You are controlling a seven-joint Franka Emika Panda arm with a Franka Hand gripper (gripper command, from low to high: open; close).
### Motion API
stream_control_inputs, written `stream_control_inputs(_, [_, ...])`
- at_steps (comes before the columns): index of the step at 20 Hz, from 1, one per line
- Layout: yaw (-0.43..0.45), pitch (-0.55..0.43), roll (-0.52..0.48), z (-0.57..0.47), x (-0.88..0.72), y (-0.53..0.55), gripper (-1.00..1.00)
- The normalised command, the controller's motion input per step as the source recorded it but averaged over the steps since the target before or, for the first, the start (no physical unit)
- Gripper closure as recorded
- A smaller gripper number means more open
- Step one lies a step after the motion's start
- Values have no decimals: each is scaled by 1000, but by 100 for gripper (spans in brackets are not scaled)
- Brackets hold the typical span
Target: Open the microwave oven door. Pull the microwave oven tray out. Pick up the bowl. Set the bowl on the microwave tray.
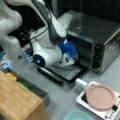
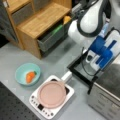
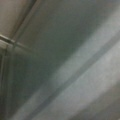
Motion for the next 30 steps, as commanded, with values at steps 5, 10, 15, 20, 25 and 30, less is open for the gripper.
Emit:
stream_control_inputs(5, [-73, -151, 109, -240, 149, -12, -100])
stream_control_inputs(10, [-74, -149, 122, -267, 139, 5, 100])
stream_control_inputs(15, [-92, -90, 119, -222, 110, 47, 100])
stream_control_inputs(20, [-94, -66, 140, -164, 46, 74, 100])
stream_control_inputs(25, [-86, -53, 114, -124, 18, 36, 100])
stream_control_inputs(30, [-78, -33, 82, -69, -9, -56, 100])
